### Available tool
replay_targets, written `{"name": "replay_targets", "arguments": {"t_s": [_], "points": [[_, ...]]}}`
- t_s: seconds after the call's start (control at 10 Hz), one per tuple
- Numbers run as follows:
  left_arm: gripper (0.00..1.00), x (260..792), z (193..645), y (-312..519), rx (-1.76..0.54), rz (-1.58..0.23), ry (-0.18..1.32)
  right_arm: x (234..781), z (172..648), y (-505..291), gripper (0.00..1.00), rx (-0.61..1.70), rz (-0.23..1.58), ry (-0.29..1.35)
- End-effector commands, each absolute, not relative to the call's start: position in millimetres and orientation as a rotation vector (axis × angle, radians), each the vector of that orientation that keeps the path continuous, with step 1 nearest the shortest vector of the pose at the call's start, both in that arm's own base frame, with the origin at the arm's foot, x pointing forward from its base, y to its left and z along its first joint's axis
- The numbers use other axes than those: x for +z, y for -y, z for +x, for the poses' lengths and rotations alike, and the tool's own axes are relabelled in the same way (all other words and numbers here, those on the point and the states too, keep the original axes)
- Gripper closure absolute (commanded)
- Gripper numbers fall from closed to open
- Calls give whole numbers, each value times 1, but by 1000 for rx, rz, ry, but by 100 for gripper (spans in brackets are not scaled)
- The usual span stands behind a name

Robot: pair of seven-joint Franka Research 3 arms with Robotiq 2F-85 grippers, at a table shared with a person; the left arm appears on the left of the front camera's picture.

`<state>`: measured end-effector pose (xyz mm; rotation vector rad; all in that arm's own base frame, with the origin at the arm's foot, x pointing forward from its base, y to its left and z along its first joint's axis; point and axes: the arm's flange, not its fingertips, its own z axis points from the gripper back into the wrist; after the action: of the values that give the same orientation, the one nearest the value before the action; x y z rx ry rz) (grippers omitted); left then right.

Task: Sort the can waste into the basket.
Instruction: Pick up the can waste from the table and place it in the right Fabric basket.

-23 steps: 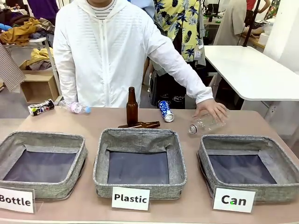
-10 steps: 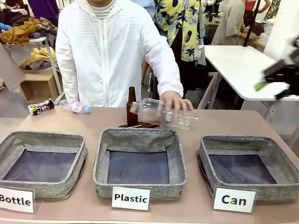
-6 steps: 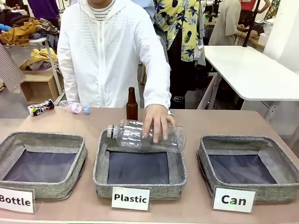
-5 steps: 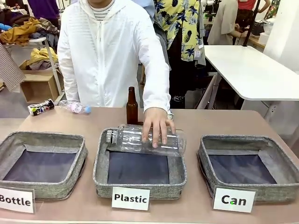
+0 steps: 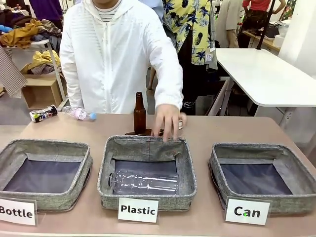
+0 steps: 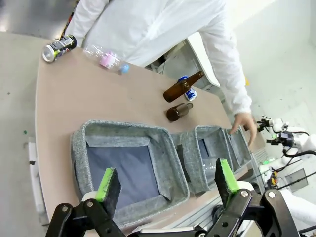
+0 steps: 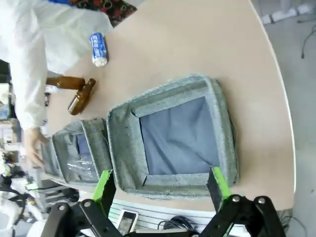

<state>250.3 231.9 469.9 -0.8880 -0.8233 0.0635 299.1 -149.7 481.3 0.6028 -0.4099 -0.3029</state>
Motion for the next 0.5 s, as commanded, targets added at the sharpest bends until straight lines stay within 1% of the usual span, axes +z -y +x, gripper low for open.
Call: {"name": "replay_targets", "arguments": {"t_s": [0.0, 0.1, 0.2, 0.4], "points": [[0, 470, 252, -235, 44, -899, 850, 510, 330, 96, 0, -224, 485, 449], [0, 470, 252, -235, 44, -899, 850, 528, 349, 62, 0, -167, 421, 474], [0, 470, 252, -235, 44, -899, 850, 544, 369, 27, 0, -52, 377, 494], [0, 470, 252, -235, 44, -899, 850, 564, 418, -58, 0, 107, 196, 456]]}}
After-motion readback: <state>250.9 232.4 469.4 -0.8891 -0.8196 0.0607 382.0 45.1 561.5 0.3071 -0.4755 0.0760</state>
